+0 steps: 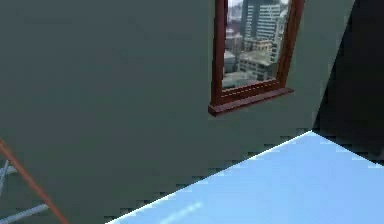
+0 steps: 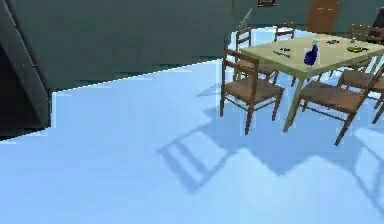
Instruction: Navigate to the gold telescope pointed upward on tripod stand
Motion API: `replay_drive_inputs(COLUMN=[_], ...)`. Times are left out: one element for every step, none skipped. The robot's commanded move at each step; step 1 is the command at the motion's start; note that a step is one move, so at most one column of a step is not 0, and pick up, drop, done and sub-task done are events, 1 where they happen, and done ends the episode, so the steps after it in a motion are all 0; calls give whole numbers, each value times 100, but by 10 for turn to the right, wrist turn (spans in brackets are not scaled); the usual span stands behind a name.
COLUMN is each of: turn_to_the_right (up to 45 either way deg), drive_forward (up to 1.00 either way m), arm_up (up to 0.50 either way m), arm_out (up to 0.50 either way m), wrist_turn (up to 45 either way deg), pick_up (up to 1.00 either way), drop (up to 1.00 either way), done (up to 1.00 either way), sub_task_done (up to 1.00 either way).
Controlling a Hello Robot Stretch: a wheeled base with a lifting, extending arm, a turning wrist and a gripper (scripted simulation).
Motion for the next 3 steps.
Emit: replay_drive_inputs(turn_to_the_right=[450,390,0], drive_forward=[0,0,100], arm_up=[0,0,0], arm_out=[0,0,0], wrist_turn=[0,0,0], pick_up=[0,0,0], drop=[0,0,0], done=[0,0,0], sub_task_done=[0,0,0])
